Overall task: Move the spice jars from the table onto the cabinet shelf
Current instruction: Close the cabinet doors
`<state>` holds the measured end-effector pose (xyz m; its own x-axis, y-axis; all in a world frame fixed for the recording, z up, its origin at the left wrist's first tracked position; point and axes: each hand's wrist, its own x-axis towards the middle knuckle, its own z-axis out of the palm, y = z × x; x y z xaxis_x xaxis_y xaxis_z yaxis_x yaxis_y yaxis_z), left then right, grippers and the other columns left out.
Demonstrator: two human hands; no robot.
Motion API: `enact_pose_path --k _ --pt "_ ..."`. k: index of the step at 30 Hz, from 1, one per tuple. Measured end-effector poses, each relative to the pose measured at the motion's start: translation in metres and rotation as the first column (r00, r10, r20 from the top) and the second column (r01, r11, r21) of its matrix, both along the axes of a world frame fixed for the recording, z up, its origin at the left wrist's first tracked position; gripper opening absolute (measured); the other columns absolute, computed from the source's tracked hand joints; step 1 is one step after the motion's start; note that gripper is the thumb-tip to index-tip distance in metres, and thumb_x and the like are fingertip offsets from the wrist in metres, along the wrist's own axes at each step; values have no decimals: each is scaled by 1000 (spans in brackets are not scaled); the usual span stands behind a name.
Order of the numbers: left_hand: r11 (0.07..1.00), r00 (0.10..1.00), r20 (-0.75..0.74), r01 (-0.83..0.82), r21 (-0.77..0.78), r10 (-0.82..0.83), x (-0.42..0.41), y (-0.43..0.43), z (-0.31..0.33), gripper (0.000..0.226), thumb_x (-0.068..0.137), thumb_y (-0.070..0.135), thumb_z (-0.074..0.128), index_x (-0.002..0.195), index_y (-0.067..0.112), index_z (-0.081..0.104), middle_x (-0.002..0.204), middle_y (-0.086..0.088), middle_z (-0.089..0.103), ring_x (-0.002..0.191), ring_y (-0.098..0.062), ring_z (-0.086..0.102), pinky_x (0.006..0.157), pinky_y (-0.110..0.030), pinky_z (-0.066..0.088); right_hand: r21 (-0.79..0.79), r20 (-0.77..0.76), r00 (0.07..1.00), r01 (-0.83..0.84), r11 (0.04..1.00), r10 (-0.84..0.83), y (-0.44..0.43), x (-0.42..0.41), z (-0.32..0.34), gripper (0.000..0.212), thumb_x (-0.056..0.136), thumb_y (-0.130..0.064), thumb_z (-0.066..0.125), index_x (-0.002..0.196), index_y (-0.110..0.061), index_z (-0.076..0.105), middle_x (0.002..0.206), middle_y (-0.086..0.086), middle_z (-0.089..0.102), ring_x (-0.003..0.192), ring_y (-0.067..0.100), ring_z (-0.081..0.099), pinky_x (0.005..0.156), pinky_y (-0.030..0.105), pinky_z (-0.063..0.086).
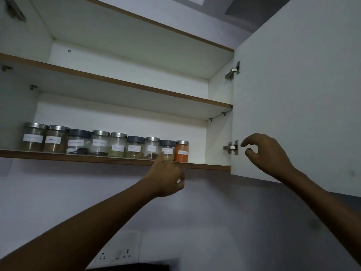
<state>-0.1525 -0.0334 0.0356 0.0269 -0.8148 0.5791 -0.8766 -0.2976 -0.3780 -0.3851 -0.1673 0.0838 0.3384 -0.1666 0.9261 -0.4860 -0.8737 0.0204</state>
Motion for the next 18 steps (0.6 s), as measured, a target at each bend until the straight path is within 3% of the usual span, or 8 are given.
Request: enact_pose_path --k 4,9,12,15,18 --pt "983 984 -17 176 -42 -177 -57 2 5 32 94 40 41 105 26 68 107 9 69 105 -13 56 111 -47 16 -71 -71 988 134 988 -139 22 -45 5 18 83 -6 57 96 -9 68 108 7 67 99 25 58 95 39 34" --pt "951 949 -66 304 -61 -308 -121 -4 14 32 95 36 41 102 21 69 103 6 71 100 -10 61 114 -42 2 -117 -41 975 210 971 -216 32 -96 12 19 85 -8 55 99 -10 68 109 5 67 98 23 56 95 35 27" --pt "931 932 -32 360 -57 -362 -155 -3 26 32 96 34 41 107 21 68 105 7 70 101 -9 61 115 -38 3 -148 17 970 243 959 -243 27 -119 13 19 83 -7 56 98 -10 68 106 5 67 97 24 56 94 35 28" --pt "923 926 19 376 -85 -376 -185 -7 41 31 96 34 42 109 24 67 105 8 70 99 -9 61 114 -34 11 -217 70 959 284 934 -275 16 -136 9 25 73 -3 62 97 -9 67 107 8 66 104 30 57 94 41 32" --pt "897 912 21 406 -174 -409 -215 -21 55 29 94 33 44 107 25 69 100 9 71 90 -11 63 100 -29 34 -272 152 900 436 858 -409 2 -157 7 46 66 -5 67 111 -9 61 131 15 53 127 36 42 103 55 27"
